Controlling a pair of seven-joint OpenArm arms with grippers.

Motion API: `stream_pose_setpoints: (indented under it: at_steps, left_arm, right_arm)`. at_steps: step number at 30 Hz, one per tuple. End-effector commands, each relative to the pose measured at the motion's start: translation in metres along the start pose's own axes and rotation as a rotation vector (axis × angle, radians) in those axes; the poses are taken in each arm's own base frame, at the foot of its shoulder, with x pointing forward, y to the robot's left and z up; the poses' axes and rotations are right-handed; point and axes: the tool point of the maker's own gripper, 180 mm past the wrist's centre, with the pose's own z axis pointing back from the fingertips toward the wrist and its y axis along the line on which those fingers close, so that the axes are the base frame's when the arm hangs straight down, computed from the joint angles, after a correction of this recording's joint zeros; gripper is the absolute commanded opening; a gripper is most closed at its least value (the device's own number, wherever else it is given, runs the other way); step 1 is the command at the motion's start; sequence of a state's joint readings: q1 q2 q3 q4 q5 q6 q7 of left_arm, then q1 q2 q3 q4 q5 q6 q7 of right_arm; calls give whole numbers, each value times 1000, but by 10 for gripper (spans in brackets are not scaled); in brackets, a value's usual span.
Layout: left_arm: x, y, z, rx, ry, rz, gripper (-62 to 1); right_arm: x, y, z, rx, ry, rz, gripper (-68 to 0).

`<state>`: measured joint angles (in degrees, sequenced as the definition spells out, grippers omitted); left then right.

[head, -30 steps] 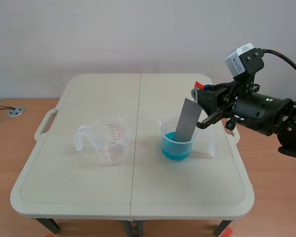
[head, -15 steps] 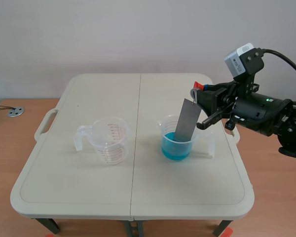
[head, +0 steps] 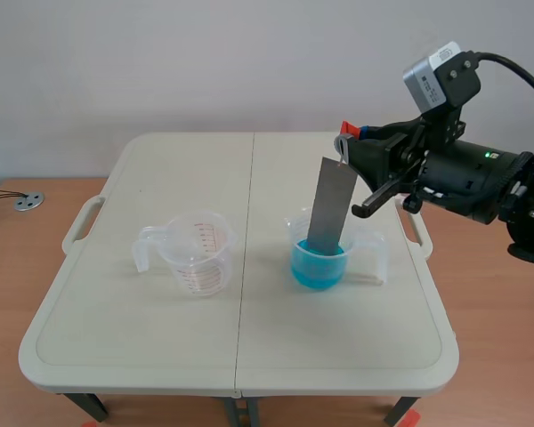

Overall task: Hold the metal plate by the orange handle, dip it into the blue solution, take it out and point at it, then put the plate back in the beaker on the left.
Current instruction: 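Hold the plate still in the solution, then raise the plate and point at it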

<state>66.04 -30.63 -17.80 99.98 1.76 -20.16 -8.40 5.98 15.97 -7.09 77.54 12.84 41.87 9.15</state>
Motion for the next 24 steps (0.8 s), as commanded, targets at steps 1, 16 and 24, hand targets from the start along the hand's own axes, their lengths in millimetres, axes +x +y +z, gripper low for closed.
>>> stream_pose_setpoints:
  at_steps: [1,16,24]
  left_arm:
    - [6,-1,-1,-7,-23,-1,-584]
    - [14,3,-6,-15,-51,-11,-584]
    - [19,7,-8,-5,-70,-20,-584]
  right_arm:
    - [23,-7,2,-6,-57,39,-662]
    - [59,2,-1,19,-95,138,-662]
    - [80,10,-1,30,-118,195,-662]
